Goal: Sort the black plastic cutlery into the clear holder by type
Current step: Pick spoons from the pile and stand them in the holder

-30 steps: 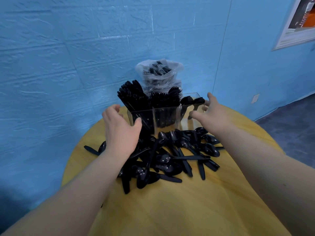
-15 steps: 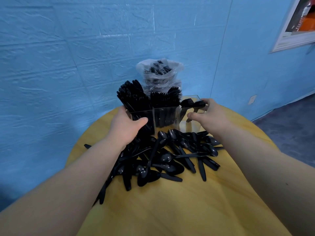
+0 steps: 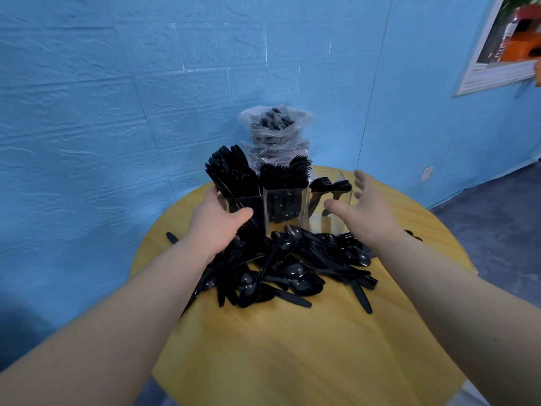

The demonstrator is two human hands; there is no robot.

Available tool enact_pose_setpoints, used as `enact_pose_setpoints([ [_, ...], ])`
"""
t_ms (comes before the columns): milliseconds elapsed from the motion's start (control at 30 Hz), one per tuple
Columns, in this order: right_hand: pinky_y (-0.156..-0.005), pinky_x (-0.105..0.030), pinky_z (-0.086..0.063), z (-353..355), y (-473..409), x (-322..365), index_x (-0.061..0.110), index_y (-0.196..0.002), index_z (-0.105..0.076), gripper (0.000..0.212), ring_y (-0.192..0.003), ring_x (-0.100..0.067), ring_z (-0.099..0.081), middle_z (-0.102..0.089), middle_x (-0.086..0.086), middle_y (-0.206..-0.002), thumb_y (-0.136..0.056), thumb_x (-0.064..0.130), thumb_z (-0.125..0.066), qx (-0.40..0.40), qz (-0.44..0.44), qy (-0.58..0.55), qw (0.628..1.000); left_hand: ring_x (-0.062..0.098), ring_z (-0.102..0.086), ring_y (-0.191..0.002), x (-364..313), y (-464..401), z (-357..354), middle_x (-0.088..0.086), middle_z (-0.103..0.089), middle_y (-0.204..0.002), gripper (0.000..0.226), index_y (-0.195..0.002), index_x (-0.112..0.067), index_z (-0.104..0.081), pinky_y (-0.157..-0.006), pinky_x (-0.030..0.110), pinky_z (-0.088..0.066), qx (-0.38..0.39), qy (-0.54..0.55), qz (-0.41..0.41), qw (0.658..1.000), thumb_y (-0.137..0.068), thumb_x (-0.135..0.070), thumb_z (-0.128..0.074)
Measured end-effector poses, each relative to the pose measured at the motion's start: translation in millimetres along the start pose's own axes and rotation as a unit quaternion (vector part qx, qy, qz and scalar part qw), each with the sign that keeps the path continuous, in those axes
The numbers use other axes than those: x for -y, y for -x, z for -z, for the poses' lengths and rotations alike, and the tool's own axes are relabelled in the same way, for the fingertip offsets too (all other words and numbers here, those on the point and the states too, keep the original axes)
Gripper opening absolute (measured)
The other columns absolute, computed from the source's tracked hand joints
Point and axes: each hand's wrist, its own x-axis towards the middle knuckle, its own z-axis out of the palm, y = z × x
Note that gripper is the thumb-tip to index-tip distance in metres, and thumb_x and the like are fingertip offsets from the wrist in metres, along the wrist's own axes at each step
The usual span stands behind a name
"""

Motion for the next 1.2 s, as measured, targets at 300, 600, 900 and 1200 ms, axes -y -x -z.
enact_pose_setpoints([
  [300,-0.077,-0.022,-0.033,-17,64,10,0.018,-0.097,-0.057,0.016,-0.095,-0.014,-0.051,-0.055,0.006,-0.094,-0.084,0.027,-0.061,-0.074,0.197,0.137,0.968,0.013,-0.031,-0.137,5,61,46,-0.007,-0.027,-0.155,0.083,-0.15,-0.026,-0.023,-0.109,0.032,-0.026,0.017,-0.212,-0.055,0.975,-0.083,-0.05,-0.065],
  [600,-0.117,-0.052,-0.008,-75,102,17,0.037,-0.149,-0.014,0.079,-0.147,-0.025,-0.003,-0.009,0.001,-0.159,-0.083,0.077,-0.03,0.21,0.21,0.374,0.879,0.019,0.003,-0.147,63,106,49,-0.01,0.003,-0.16,0.1,-0.149,-0.042,-0.001,-0.116,0.055,-0.012,0.122,-0.417,0.0,0.901,-0.069,-0.085,-0.043],
  [900,-0.117,-0.042,-0.018,-49,113,3,0.034,-0.147,-0.024,0.068,-0.142,-0.017,-0.022,-0.028,0.007,-0.153,-0.088,0.067,-0.035,0.18,0.247,0.382,0.872,0.017,-0.005,-0.146,49,130,14,-0.007,-0.01,-0.159,0.081,-0.15,-0.037,-0.008,-0.116,0.053,-0.013,0.082,-0.373,-0.025,0.924,-0.084,-0.07,-0.042],
  [1200,-0.106,-0.028,-0.031,-24,125,-17,0.022,-0.136,-0.05,0.054,-0.131,-0.017,-0.042,-0.048,0.003,-0.14,-0.089,0.05,-0.053,0.11,0.271,0.339,0.894,0.011,-0.024,-0.14,31,154,-13,-0.008,-0.021,-0.153,0.096,-0.15,-0.027,-0.008,-0.116,0.043,-0.023,0.021,-0.206,-0.054,0.977,-0.079,-0.055,-0.065],
])
